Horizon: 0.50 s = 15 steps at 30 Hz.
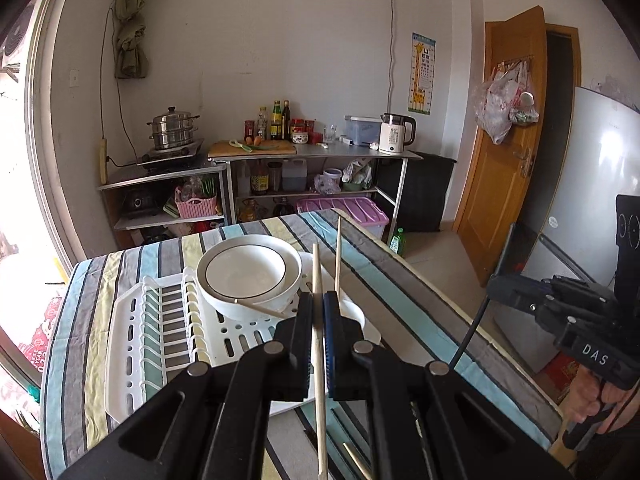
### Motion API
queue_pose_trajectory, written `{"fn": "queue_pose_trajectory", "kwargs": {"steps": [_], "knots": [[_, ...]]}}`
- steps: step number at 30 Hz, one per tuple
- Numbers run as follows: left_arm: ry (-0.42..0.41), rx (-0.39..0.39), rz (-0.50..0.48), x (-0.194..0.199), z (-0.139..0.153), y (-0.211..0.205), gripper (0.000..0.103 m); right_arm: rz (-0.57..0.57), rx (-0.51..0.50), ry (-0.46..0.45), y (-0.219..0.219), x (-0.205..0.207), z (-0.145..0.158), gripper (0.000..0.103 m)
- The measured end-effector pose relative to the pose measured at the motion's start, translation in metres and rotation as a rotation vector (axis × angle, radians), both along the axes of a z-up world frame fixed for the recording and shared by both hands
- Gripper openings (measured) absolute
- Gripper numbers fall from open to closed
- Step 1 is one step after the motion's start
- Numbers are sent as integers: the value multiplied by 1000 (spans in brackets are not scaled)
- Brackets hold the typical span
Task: Organize utensils
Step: 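Lower the wooden chopstick into the white cup with the left tool while the right tool lowers the black chopstick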
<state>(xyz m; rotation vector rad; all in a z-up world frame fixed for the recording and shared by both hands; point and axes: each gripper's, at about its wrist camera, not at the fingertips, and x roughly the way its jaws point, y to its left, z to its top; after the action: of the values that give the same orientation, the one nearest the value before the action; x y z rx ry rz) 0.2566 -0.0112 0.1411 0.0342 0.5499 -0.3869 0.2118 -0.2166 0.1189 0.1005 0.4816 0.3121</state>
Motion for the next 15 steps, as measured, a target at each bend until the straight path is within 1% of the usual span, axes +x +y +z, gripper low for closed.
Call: {"fn": "queue_pose_trajectory", "kwargs": {"steps": [4,10,15], "knots": [[-13,-32,21,15,8,-4,6,-6,0,-24,-1,10,10,5],[-12,-86,60,43,12,-11,6,-14,12,-50,-2,32,22,5],[-49,-111,92,65,18,-19,6,-20,24,-84,-3,51,36,5]]}}
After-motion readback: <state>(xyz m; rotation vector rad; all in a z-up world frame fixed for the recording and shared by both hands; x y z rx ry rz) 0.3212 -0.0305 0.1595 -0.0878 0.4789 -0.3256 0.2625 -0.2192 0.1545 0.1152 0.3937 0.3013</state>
